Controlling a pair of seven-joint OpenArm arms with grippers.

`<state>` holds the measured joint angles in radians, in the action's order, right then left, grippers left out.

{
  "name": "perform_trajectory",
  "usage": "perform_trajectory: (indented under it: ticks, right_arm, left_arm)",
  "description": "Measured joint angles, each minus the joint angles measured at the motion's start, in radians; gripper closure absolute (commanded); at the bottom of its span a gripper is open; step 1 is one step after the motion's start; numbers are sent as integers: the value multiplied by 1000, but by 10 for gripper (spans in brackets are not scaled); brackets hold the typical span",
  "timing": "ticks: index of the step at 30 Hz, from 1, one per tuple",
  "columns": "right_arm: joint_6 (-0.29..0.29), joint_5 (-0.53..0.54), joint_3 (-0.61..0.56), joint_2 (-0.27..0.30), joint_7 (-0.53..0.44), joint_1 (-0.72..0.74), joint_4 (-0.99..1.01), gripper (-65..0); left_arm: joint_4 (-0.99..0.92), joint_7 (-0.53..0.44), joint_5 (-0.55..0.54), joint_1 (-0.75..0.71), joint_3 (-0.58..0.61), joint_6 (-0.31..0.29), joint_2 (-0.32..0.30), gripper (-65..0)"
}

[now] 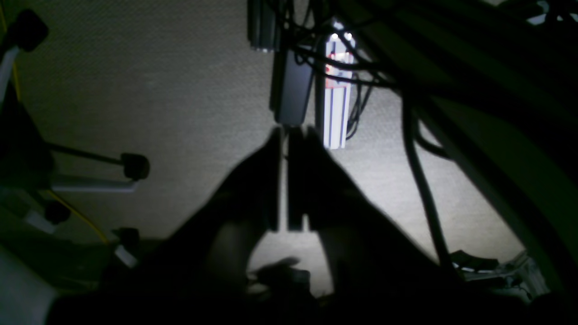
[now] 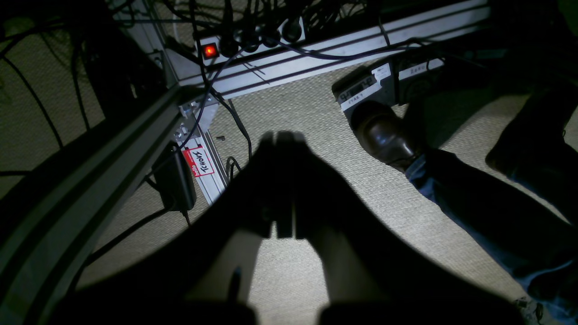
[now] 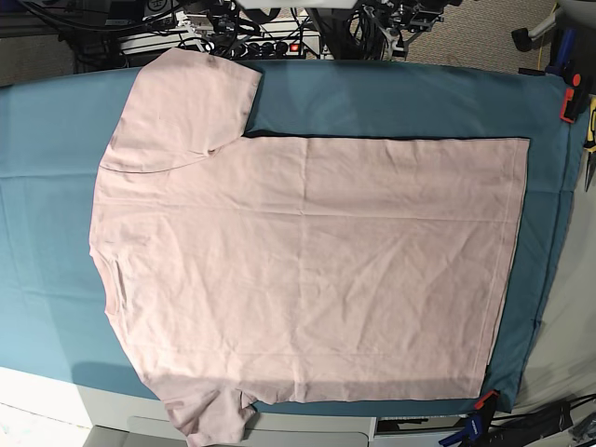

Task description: Fold the T-shirt properly

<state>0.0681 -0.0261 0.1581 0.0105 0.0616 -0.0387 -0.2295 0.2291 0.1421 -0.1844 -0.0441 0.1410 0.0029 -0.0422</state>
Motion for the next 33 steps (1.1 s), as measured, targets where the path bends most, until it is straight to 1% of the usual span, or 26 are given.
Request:
perform_trajectory:
  ticks: [25,31,33]
  right_arm:
    - [4,0,0,0,-3,0,-1,0]
    - [37,0,0,0,-3,-2,-21,0]
    - [38,0,0,0,-2,-3,-21,0]
  left_arm:
    - [0,0,0,0,0,0,0,-39]
    - [21,9,0,-7,0,0,-3,-39]
    - [43,21,0,-13,0,0,-9,-39]
